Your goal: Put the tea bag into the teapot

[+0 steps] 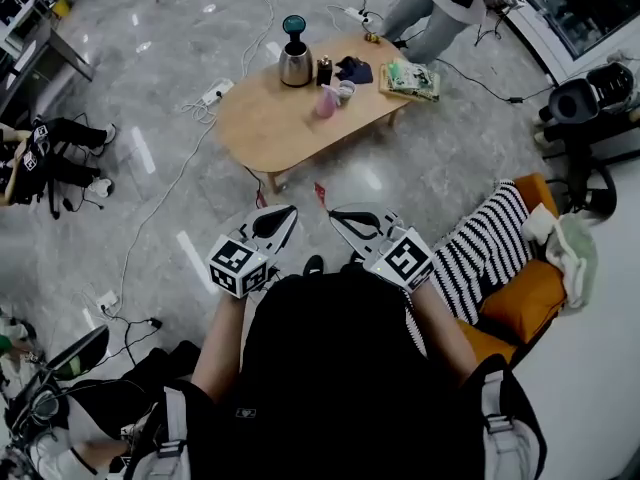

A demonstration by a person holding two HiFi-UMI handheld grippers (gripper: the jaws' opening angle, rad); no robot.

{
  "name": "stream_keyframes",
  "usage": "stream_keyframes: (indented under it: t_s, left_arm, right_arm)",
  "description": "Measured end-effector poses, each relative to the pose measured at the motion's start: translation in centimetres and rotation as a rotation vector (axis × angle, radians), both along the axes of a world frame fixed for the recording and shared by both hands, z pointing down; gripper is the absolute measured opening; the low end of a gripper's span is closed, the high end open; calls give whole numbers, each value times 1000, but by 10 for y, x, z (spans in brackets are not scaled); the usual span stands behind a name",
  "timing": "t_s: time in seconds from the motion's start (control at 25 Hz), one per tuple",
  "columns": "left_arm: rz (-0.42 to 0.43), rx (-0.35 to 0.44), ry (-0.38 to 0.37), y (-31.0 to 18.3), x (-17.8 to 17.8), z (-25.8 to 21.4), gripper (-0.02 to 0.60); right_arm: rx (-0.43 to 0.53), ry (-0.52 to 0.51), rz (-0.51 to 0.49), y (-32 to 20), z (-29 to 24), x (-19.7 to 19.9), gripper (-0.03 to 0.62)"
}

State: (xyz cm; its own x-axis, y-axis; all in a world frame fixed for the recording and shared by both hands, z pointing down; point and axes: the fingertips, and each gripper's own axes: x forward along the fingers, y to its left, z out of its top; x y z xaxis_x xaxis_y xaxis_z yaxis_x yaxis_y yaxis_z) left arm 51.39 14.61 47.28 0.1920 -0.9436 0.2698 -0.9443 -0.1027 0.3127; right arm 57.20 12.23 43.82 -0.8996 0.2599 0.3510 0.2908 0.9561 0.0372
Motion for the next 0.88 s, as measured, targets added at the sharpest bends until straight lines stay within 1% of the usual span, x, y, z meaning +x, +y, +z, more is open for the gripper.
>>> stream_keyframes:
  t_s: [0.2, 0.36, 0.64, 0.88]
  left_arm:
    - [-24, -12, -1, 2, -1, 1, 9]
    - [-67, -17, -4, 3, -4, 2, 9]
    - [-227, -30, -7, 4, -23, -7, 9]
    - [-364, -32, -20, 8, -36, -7, 9]
  right_arm:
    - [-44, -11, -24, 0, -2, -3, 6]
    - [-37, -9, -66, -5, 1, -7, 6]
    - [-47, 17, -192, -23, 1, -21, 6]
    - [-54, 5, -282, -40, 1, -32, 6]
